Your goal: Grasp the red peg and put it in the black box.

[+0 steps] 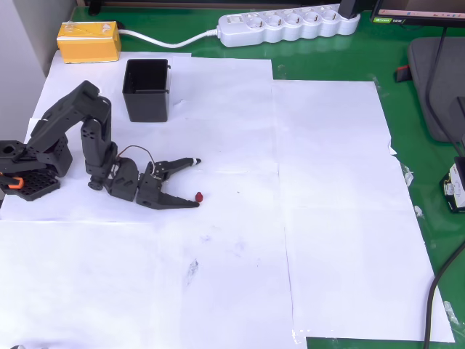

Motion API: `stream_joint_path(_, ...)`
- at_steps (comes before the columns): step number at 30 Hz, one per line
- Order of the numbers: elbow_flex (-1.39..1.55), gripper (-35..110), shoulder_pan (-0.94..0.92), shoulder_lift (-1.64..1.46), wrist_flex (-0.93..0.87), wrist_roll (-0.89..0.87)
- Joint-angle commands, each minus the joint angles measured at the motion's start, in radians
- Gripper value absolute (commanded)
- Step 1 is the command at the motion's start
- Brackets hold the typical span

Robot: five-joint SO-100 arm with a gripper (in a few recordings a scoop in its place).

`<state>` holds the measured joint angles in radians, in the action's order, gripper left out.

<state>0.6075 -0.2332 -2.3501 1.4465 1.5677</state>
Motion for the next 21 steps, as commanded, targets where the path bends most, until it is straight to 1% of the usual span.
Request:
stream_joint_path(1, 0.005, 48, -0.012, 0.054, -0.014, 0.009)
stream_joint_path(21, 0.044, 49, -0.017, 0.018, 0.018, 0.003)
